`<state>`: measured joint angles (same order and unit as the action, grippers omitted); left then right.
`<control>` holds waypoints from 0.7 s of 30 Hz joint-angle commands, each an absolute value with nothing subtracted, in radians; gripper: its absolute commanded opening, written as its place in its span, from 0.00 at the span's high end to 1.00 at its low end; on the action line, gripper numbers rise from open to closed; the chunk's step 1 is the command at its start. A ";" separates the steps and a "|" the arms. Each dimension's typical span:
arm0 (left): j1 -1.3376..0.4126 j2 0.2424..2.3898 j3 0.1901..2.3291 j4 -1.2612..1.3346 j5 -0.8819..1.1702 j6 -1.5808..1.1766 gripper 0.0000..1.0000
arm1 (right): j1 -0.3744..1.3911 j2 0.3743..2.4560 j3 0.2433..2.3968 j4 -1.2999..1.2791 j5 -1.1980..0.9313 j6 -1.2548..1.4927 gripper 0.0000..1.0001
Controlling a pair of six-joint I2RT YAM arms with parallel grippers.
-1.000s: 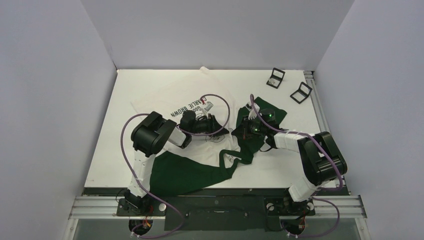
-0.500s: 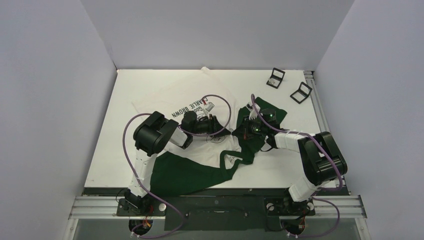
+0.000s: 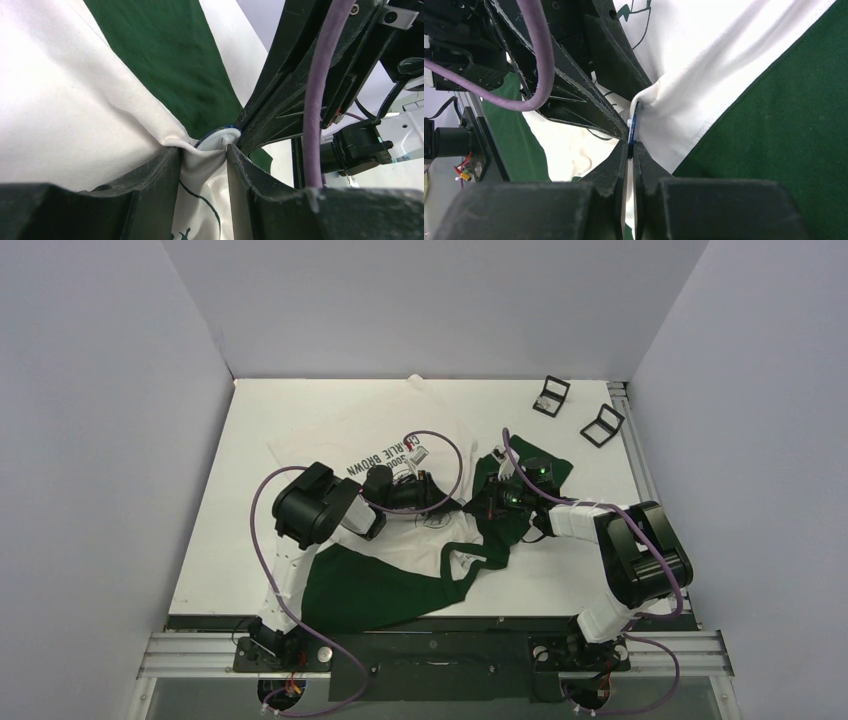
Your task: Remove the brooch from the garment
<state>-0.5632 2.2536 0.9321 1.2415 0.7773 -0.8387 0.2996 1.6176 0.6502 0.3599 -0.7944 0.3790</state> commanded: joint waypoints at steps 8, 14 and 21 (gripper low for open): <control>-0.575 2.266 0.954 1.353 0.811 -0.876 0.79 | 0.295 1.629 0.658 0.455 -0.847 0.378 1.00; -0.573 2.260 0.951 1.335 0.805 -0.870 0.85 | 0.291 1.625 0.658 0.445 -0.841 0.371 1.00; -0.562 2.258 0.935 1.367 0.811 -0.887 0.83 | 0.275 1.609 0.659 0.399 -0.820 0.334 1.00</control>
